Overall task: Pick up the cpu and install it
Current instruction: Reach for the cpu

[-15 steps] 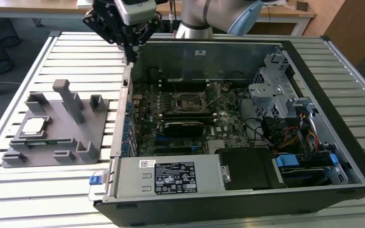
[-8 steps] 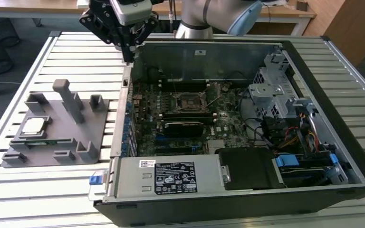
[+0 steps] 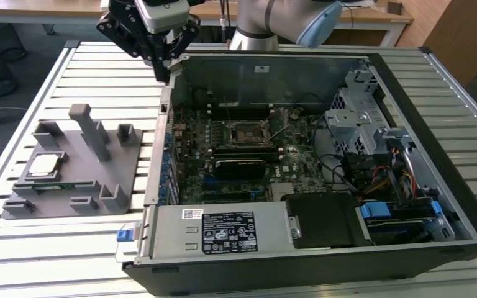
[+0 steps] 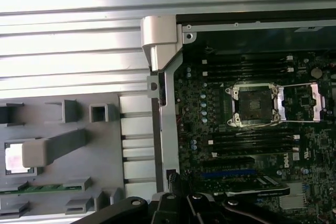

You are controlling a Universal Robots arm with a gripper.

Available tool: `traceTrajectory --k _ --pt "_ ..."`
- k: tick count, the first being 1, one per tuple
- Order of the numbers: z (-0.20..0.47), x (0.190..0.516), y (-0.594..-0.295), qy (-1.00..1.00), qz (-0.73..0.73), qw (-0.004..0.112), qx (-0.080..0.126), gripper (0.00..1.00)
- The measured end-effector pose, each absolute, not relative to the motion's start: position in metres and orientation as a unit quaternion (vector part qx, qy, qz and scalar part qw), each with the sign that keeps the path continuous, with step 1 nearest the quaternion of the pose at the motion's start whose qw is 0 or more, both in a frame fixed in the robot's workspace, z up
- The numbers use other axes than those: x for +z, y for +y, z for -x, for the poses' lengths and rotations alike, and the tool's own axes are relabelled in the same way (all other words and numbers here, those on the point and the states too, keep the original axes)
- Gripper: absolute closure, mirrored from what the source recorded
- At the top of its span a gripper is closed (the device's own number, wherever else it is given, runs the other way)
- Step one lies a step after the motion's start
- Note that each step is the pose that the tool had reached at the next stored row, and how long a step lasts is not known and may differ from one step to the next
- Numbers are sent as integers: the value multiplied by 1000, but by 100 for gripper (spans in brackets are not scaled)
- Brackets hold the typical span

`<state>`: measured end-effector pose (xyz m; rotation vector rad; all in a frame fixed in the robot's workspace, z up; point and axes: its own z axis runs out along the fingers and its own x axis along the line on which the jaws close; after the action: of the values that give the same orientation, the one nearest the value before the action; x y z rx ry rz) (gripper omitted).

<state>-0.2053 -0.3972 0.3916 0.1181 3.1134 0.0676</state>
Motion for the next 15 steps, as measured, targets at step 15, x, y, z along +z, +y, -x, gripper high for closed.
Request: traceTrajectory --k 15 --pt "230 391 -397 999 -38 13 22 89"
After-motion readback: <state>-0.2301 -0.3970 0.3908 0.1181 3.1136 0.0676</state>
